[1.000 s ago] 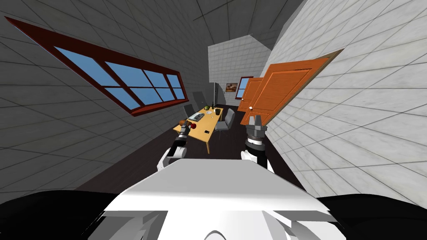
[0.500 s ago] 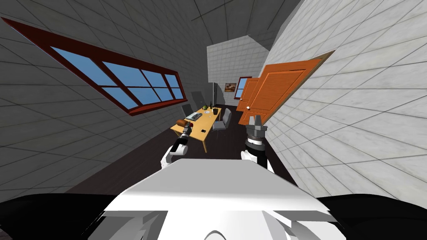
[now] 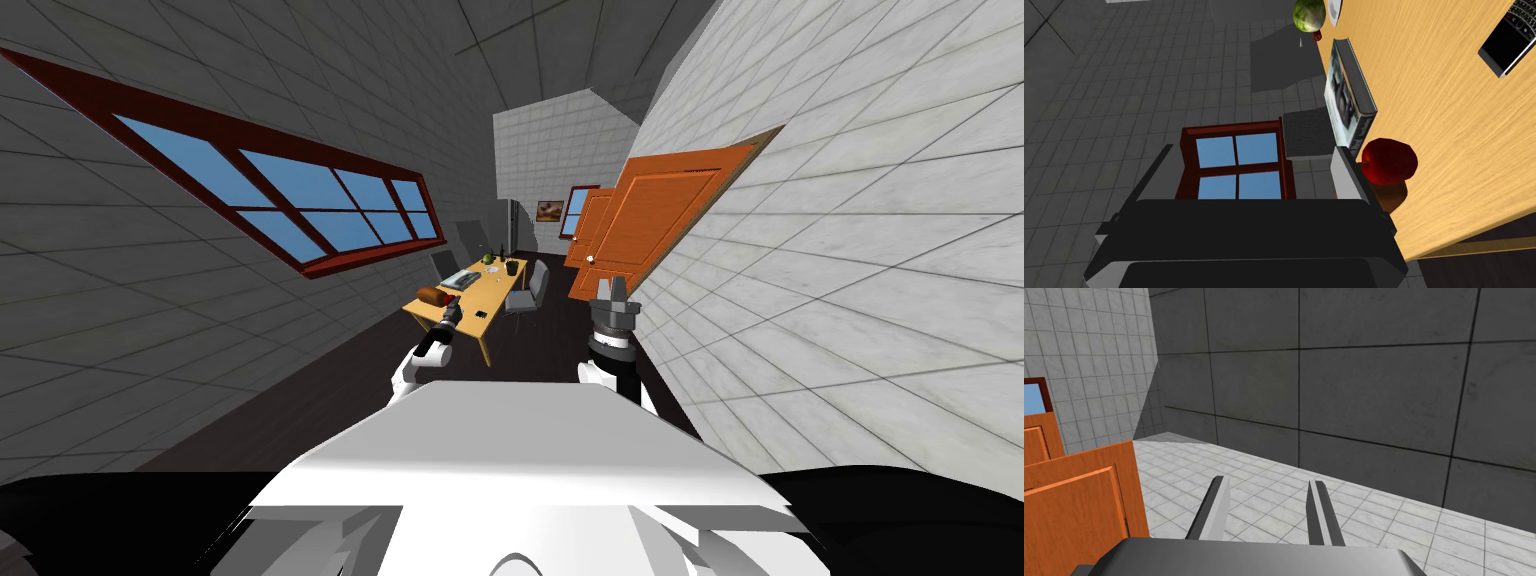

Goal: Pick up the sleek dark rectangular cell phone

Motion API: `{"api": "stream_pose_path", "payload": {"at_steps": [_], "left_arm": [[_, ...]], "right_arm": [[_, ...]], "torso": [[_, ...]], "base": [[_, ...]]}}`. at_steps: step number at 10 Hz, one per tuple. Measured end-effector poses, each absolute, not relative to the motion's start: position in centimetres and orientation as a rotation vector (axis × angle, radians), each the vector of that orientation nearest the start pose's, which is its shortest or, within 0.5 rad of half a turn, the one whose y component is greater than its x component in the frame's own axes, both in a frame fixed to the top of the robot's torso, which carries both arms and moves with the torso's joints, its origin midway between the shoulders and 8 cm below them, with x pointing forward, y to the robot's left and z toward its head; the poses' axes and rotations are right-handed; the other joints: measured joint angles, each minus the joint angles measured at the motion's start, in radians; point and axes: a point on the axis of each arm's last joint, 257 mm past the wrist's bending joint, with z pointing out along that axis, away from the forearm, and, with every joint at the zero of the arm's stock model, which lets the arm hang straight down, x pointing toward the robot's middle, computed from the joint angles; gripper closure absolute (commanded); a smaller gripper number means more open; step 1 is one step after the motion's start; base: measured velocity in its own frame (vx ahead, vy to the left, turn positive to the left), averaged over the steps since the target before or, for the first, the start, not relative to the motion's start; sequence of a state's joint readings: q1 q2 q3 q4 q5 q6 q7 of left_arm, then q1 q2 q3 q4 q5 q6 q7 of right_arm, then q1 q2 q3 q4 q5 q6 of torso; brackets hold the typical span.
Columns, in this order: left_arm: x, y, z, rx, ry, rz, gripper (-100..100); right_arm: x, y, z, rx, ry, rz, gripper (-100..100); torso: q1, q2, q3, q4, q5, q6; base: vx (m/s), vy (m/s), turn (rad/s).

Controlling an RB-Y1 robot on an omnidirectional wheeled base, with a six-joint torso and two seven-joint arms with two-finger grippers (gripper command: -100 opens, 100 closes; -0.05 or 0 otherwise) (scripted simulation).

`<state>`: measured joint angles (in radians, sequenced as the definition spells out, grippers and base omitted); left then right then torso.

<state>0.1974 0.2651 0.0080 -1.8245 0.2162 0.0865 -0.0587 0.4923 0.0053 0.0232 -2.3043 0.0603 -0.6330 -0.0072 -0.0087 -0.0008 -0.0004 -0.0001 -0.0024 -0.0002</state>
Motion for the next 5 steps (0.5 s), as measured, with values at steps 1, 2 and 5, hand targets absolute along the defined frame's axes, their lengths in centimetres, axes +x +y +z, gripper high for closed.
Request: {"api": "stream_pose_path", "payload": {"at_steps": [1, 2, 5], "left_arm": [[49.6, 31.1, -22.0, -1.178, 1.299, -1.087, -100], [49.6, 31.3, -22.8, -1.198, 1.32, -1.074, -100], [49.7, 31.9, -26.3, -1.27, 1.404, -1.015, -100]], "right_arm": [[31.7, -25.7, 6.0, 0.494, 0.529, 1.334, 0], [31.7, -25.7, 6.0, 0.494, 0.529, 1.334, 0], [31.7, -25.7, 6.0, 0.494, 0.529, 1.334, 0]], "torso": [[0.001, -0.001, 0.0, 0.0, 0.0, 0.0], [0.004, -0.001, 0.0, 0.0, 0.001, 0.0], [0.004, -0.003, -0.002, -0.001, 0.001, 0.0]], "base": [[0.019, -0.077, -0.006], [0.036, -0.075, -0.022], [0.044, -0.076, -0.011]]}}
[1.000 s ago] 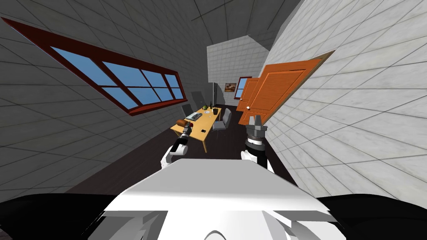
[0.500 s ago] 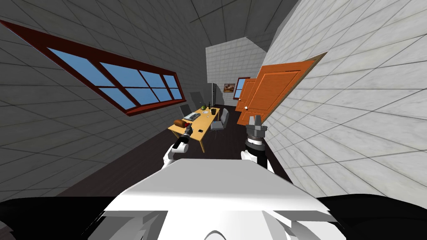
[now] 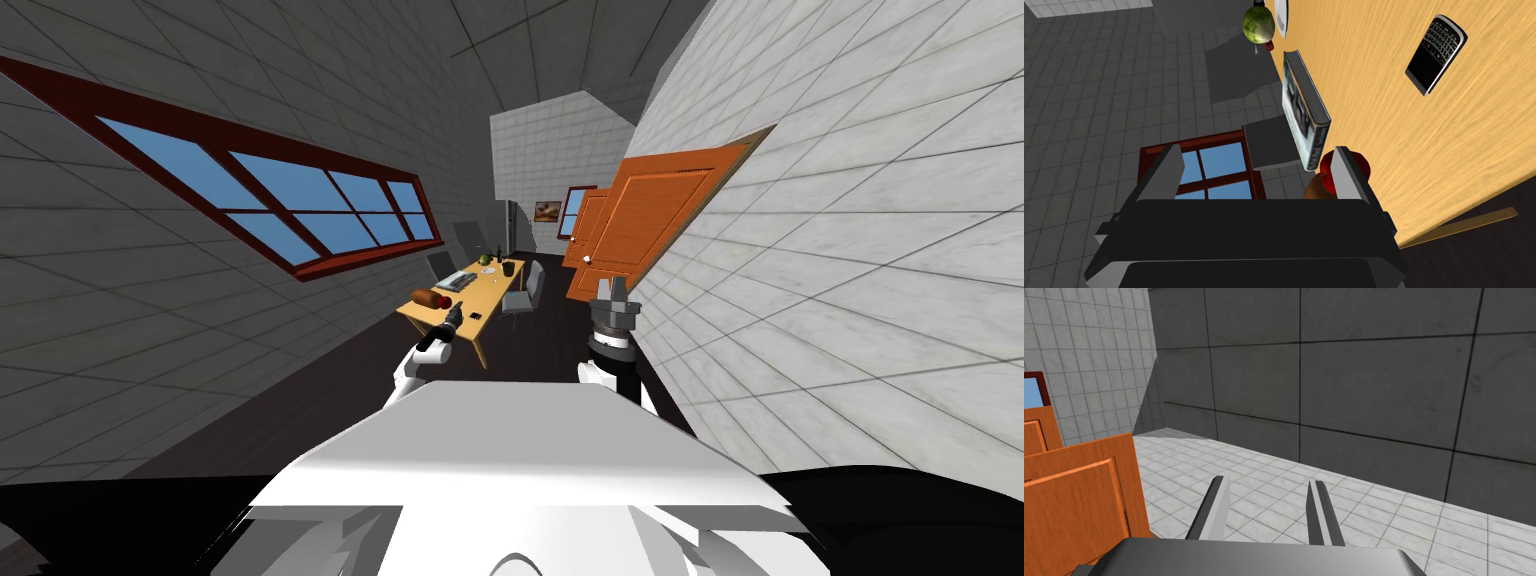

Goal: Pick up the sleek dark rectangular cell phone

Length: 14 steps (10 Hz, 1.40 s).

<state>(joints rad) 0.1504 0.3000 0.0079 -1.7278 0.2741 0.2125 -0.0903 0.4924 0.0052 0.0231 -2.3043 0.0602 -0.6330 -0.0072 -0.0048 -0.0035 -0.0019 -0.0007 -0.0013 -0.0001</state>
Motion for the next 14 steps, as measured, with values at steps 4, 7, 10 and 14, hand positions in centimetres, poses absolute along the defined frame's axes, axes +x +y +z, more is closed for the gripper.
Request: {"api": "stream_pose_path", "payload": {"at_steps": [4, 7, 10, 14], "left_arm": [[49.6, 33.3, -30.7, -1.357, 1.507, -0.933, -100], [48.8, 33.5, -33.1, -1.411, 1.571, -0.881, -100], [47.9, 34.5, -36.3, -1.476, 1.651, -0.809, -100], [45.9, 35.7, -40.3, -1.562, 1.752, -0.715, -100]], "right_arm": [[31.7, -25.7, 6.0, 0.494, 0.529, 1.334, 0], [31.7, -25.7, 6.0, 0.494, 0.529, 1.334, 0], [31.7, -25.7, 6.0, 0.494, 0.529, 1.334, 0], [31.7, -25.7, 6.0, 0.494, 0.529, 1.334, 0]], "torso": [[0.002, -0.002, -0.001, 0.0, 0.0, 0.0], [0.003, -0.001, -0.001, 0.0, 0.001, 0.0], [0.003, -0.003, -0.002, -0.001, 0.0, 0.0], [0.005, -0.005, -0.003, -0.001, 0.001, 0.0]], "base": [[0.07, -0.059, -0.016], [0.064, -0.031, -0.011], [0.081, -0.033, -0.011], [0.112, -0.022, -0.021]]}}
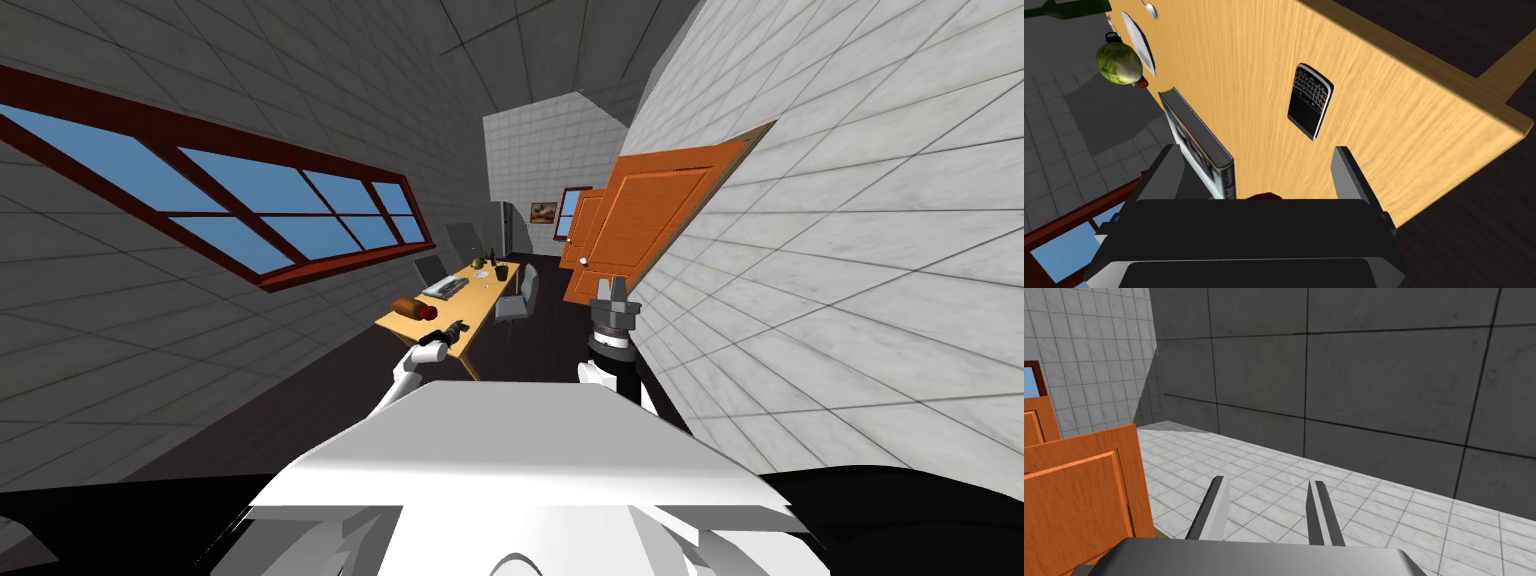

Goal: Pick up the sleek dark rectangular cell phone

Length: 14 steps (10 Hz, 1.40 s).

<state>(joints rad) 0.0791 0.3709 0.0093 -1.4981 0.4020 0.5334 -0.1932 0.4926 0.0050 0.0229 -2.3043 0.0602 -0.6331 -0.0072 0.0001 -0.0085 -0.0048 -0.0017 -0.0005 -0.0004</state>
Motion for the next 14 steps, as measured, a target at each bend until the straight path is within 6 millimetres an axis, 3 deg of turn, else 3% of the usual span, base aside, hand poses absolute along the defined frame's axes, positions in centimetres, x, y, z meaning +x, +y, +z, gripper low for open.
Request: {"api": "stream_pose_path", "payload": {"at_steps": [2, 7, 14], "left_arm": [[44.9, 36.2, -41.1, -1.592, 1.791, -0.679, -100], [41.3, 37.9, -45.8, -1.712, 1.93, -0.536, -100], [34.7, 40.3, -50.5, -1.876, 2.121, -0.33, -100]], "right_arm": [[31.7, -25.7, 6.0, 0.494, 0.529, 1.334, 0], [31.7, -25.7, 6.0, 0.494, 0.529, 1.334, 0], [31.7, -25.7, 6.0, 0.494, 0.529, 1.334, 0]], "torso": [[0.0, 0.004, 0.002, 0.001, 0.0, 0.0], [0.0, -0.002, -0.001, 0.0, 0.0, 0.0], [0.001, 0.0, 0.0, 0.0, 0.0, 0.0]], "base": [[0.071, -0.011, -0.012], [0.136, -0.014, -0.02], [0.141, 0.002, -0.019]]}}
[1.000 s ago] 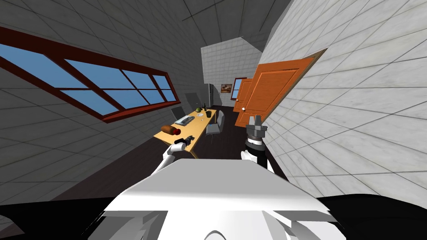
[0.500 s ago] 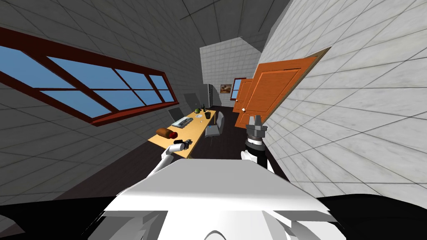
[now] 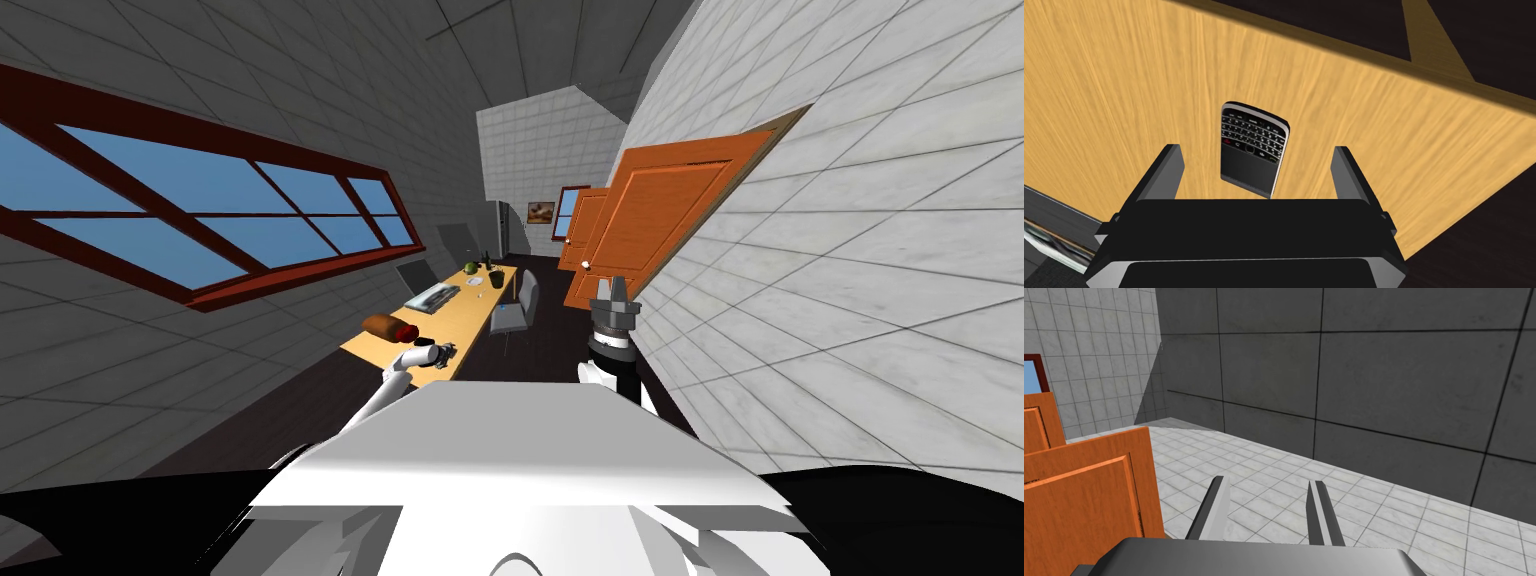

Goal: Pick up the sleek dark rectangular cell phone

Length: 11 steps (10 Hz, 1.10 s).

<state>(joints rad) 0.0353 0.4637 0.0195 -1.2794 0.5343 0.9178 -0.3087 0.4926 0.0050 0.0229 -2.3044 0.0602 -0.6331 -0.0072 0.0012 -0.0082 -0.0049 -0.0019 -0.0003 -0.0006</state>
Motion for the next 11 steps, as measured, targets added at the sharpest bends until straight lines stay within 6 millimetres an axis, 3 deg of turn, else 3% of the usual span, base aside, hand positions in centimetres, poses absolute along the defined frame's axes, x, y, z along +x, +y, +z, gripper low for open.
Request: {"api": "stream_pose_path", "payload": {"at_steps": [8, 11], "left_arm": [[26.6, 43.4, -53.0, -2.046, 2.298, -0.097, -100], [24.1, 44.4, -53.0, -2.095, 2.341, -0.026, -100]], "right_arm": [[31.7, -25.7, 6.0, 0.494, 0.529, 1.334, 0], [31.7, -25.7, 6.0, 0.494, 0.529, 1.334, 0]], "torso": [[-0.001, 0.001, 0.0, 0.0, 0.0, 0.0], [0.0, 0.002, 0.001, 0.001, 0.0, 0.0]], "base": [[0.125, 0.004, -0.014], [0.097, 0.004, -0.013]]}}
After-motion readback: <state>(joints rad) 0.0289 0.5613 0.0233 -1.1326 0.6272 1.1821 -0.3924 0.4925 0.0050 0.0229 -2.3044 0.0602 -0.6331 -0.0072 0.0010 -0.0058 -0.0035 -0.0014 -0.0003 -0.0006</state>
